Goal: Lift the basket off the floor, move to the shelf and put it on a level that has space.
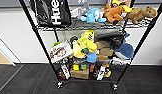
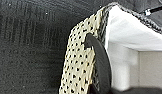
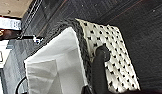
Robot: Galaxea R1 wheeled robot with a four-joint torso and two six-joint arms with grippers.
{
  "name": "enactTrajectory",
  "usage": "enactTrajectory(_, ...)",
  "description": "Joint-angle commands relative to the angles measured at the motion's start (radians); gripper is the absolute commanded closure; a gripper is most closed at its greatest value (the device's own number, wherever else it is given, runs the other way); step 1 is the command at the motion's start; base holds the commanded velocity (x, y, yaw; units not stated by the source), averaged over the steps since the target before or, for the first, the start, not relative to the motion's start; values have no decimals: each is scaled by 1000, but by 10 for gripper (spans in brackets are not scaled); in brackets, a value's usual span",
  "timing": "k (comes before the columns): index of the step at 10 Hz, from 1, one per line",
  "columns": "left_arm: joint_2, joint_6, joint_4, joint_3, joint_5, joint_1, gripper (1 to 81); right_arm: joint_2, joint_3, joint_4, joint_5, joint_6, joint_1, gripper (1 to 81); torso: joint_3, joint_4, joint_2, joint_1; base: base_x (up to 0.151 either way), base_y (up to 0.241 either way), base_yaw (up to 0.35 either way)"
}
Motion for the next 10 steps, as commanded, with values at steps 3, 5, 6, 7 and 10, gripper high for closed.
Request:
enactTrajectory(3, -35, -3, -20, 23, 70, -110, 811, -174, 159, 10, 49, 5, 45, 811, 105, -25, 152, -96, 0, 0, 0)
enactTrajectory(5, -50, -3, -19, 59, 70, -112, 811, -192, 183, 10, 59, 4, 39, 811, 55, -10, 204, -130, 0, 0, 0)
enactTrajectory(6, -60, -3, -19, 74, 70, -112, 811, -197, 191, 9, 59, 4, 36, 811, 77, -12, 230, -144, 0, 0, 0)
enactTrajectory(7, -67, -1, -17, 91, 72, -110, 811, -204, 205, 9, 66, 2, 30, 811, 83, -13, 253, -158, 0, 0, 0)
enactTrajectory(10, -116, 0, -17, 148, 81, -102, 811, -230, 237, 6, 100, 2, 10, 811, 92, -13, 342, -215, 0, 0, 0)
